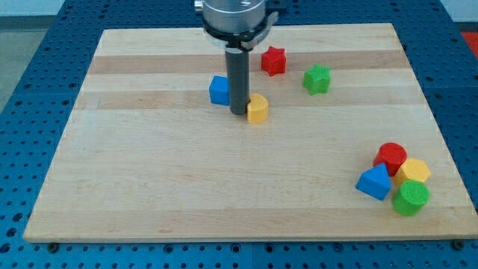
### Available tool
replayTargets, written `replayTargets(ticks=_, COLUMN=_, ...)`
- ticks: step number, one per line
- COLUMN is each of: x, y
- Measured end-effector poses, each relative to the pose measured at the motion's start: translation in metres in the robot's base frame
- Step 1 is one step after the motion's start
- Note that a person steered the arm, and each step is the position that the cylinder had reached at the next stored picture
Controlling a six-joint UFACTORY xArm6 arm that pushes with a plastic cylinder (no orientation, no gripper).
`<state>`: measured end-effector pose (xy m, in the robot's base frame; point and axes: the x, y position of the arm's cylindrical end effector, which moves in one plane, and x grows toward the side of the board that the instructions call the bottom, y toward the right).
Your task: Move the heart close to the red circle
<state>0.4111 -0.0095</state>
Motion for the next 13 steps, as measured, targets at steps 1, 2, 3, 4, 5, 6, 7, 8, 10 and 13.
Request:
replayTargets(ticks=1, x=-0.003, y=0.019)
replayTargets(ticks=2, x=-0.007, y=0.037)
replayTargets(ticks=3, x=-0.009, y=0.057)
replayTargets(ticks=4, x=0.003, y=0.077)
replayTargets(ticks=5, x=0.022, y=0.093)
replayTargets(ticks=6, x=0.046, y=0.098)
replayTargets(ticks=7, x=0.059, y=0.098)
replayTargets(ticks=8, x=0.059, y=0.085)
replayTargets(ticks=10, x=0.084, y=0.083)
replayTargets(ticks=13, x=0.09, y=0.119)
